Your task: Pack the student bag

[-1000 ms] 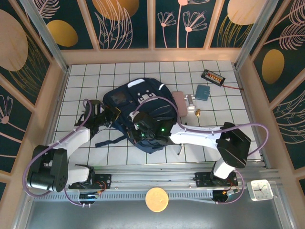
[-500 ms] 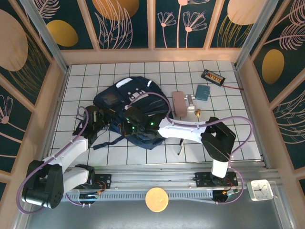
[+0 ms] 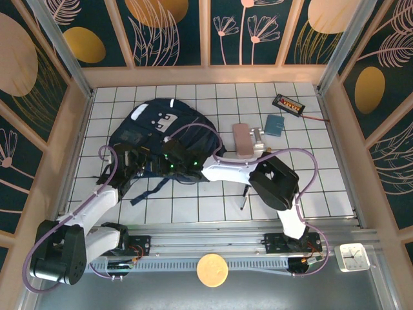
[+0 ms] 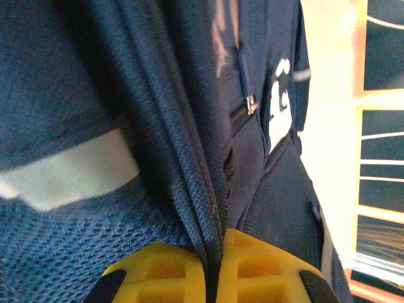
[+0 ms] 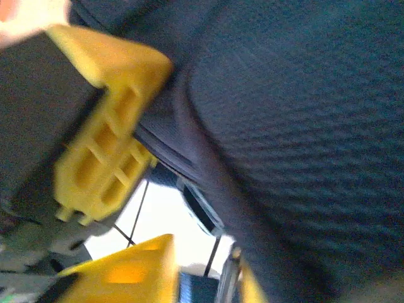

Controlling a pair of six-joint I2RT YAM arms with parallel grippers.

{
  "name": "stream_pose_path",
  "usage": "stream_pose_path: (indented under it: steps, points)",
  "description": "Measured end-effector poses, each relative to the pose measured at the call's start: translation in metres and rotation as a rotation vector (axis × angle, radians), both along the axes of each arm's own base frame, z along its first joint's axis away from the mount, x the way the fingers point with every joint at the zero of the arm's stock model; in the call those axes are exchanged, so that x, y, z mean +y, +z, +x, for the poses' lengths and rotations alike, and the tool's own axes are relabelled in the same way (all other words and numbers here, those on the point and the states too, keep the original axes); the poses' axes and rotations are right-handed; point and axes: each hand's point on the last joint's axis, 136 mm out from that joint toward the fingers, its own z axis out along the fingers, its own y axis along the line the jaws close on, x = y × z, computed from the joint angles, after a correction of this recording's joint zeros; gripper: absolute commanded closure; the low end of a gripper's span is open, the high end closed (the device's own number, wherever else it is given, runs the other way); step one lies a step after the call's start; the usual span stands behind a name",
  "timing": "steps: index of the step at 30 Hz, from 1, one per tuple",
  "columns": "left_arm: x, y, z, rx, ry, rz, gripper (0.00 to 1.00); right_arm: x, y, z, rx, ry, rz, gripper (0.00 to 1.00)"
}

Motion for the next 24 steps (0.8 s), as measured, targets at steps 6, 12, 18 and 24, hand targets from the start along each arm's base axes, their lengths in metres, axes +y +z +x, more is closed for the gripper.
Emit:
stream_pose_path:
  steps: [6,12,18,24]
  points:
    - [-0.005,0.002,-0.003,0.025,-0.105,0.04,1.0,-0.003,0.027,-0.018,0.024,0.148,0.045,0.36]
    - [-0.013,0.0,-0.01,0.089,-0.283,0.169,1.0,-0.03,0.094,-0.05,0.029,0.308,0.153,0.35]
    - [-0.009,-0.005,-0.015,0.147,-0.428,0.317,1.0,-0.096,0.139,-0.047,0.023,0.286,0.234,0.31]
    - [-0.006,-0.007,-0.021,0.169,-0.556,0.437,0.39,-0.18,0.126,0.014,0.019,0.032,0.174,0.24]
